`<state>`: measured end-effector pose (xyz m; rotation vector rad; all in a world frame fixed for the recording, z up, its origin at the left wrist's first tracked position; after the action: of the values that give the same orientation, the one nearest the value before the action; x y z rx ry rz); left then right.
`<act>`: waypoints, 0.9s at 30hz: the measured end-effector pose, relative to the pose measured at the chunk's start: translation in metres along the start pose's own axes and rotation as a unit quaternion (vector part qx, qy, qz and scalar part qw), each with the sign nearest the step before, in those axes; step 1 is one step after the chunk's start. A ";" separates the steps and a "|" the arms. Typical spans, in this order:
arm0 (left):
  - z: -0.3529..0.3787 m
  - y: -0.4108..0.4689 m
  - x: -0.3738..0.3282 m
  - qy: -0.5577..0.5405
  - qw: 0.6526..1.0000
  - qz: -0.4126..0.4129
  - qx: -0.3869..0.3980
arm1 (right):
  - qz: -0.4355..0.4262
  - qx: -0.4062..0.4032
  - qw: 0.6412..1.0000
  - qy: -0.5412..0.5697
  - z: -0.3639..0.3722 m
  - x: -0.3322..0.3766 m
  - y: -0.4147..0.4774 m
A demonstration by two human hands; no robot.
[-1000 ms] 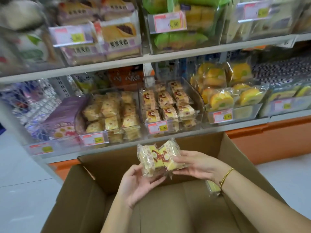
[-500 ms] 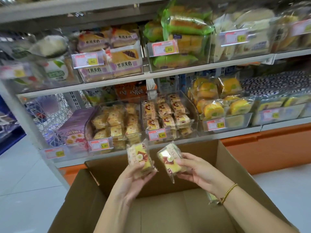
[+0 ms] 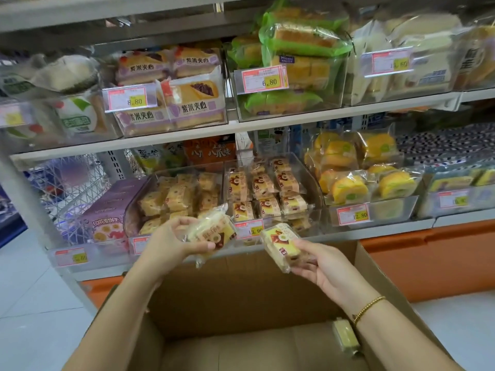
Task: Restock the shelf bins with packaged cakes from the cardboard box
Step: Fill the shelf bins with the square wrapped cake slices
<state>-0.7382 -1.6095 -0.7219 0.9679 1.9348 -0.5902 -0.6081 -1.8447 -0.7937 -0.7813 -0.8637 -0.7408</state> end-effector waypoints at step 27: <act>0.069 0.174 -0.072 0.513 0.832 0.204 0.050 | -0.303 -0.181 0.698 -0.623 0.029 0.060 0.107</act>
<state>-0.5399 -1.5851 -0.7008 1.9753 2.4593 0.1641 -0.5049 -1.7808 -0.7599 -1.4108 -2.3523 -0.9322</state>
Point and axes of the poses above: each hand's wrist, its own y-axis towards the middle knuckle, its own z-axis out of the palm, x = y × z, the point moved 1 cm from there along y, towards the middle knuckle, and after that the axes turned 1 degree about -z, right-handed, at the moved point
